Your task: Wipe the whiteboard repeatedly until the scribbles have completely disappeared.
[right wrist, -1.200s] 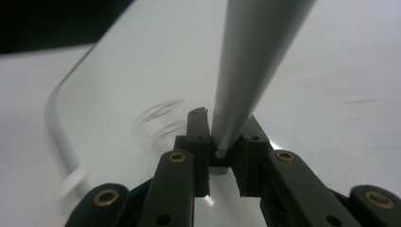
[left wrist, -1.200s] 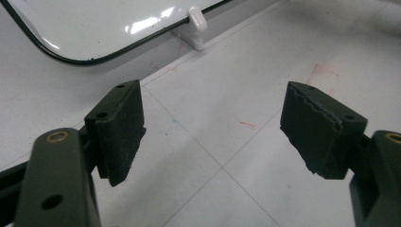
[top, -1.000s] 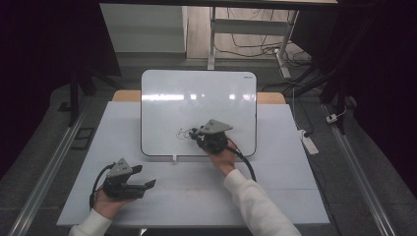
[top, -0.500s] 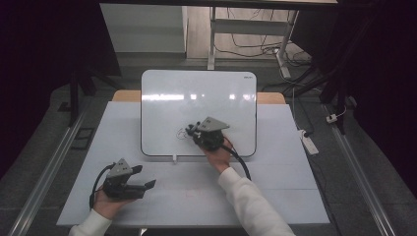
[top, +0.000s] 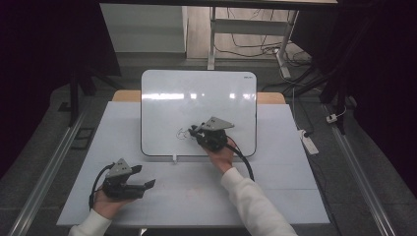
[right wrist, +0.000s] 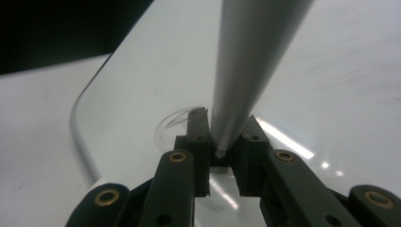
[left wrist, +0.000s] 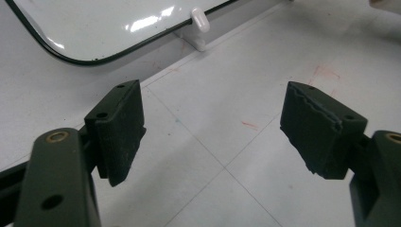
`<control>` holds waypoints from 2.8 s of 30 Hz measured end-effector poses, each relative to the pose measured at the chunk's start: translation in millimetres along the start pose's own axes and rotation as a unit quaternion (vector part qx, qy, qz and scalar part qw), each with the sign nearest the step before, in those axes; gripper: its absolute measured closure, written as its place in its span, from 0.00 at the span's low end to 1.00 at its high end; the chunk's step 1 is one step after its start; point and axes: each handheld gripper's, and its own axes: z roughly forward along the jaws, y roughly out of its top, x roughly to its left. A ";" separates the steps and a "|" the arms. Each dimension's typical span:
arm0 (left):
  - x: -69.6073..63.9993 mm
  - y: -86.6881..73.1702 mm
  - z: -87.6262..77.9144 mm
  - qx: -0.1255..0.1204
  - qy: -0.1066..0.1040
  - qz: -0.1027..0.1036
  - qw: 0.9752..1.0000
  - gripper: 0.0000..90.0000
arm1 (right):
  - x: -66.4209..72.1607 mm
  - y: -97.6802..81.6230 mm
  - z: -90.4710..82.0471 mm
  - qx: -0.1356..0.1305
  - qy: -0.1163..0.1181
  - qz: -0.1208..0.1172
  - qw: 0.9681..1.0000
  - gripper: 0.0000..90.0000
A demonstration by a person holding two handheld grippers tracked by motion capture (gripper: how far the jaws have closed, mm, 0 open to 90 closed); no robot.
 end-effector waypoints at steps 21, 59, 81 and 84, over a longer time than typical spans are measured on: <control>0.1 -0.3 -1.1 -0.002 0.002 0.000 1.000 0.26 | 7.5 18.9 26.1 -0.017 -0.001 -0.018 1.000 0.87; -0.4 -1.1 -3.4 -0.005 0.005 0.001 1.000 0.26 | 22.2 3.3 21.5 0.003 0.013 -0.042 0.999 0.87; 0.3 -1.1 -3.7 -0.006 0.006 0.000 1.000 0.26 | -1.4 -4.4 -6.3 -0.011 -0.023 0.000 1.000 0.87; 1.1 -0.5 -2.2 -0.004 0.006 -0.001 1.000 0.26 | 0.5 -7.9 -9.1 -0.013 -0.024 0.004 1.000 0.87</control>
